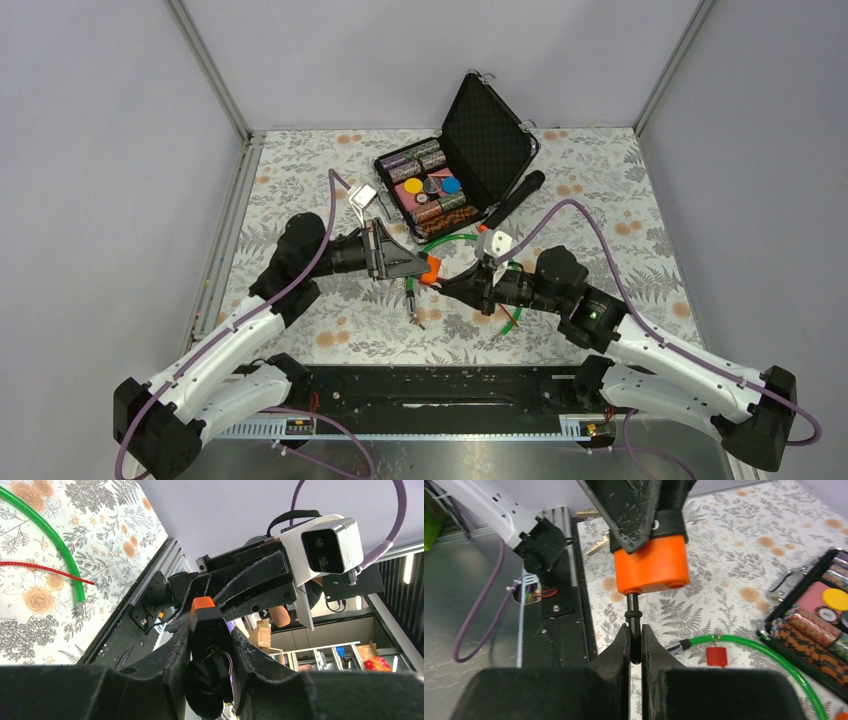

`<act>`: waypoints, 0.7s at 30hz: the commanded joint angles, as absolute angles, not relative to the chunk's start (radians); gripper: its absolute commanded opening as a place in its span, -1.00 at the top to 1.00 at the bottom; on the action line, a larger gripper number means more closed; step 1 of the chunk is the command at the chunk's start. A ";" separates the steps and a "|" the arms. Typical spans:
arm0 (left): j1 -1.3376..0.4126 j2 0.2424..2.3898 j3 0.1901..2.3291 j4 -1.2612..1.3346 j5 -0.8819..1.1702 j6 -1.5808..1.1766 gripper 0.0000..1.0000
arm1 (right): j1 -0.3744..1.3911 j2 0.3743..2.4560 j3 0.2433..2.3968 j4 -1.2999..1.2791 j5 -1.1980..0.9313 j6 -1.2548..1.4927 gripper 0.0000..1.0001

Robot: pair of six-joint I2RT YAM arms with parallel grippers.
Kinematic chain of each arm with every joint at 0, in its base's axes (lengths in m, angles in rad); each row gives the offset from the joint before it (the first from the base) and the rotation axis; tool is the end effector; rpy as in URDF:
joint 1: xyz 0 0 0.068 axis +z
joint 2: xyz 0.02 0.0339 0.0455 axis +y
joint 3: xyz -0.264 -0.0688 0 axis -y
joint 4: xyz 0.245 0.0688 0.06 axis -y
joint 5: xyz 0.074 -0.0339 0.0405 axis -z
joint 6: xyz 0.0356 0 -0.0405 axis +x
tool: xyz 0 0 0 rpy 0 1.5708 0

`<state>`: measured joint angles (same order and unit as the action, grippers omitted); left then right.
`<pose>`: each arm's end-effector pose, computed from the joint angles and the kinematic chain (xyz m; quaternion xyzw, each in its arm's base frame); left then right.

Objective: Lock with the key
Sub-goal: Pick up the lock from the center of the board.

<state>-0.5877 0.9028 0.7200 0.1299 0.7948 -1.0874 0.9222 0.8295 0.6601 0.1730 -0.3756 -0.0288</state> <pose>0.1583 -0.1360 0.3300 0.0926 0.7141 -0.6594 0.2160 0.1107 0.1676 0.3264 -0.4350 0.5560 0.4195 0.5707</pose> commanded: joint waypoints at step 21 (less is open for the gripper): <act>-0.586 0.810 0.836 0.184 0.668 -0.595 -0.98 | 0.919 0.796 0.926 -0.217 -0.336 0.115 1.00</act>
<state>-0.5846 0.7975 0.8410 -0.0597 0.5461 -0.6559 0.9207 0.8291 0.8326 -0.1471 -0.3233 0.0933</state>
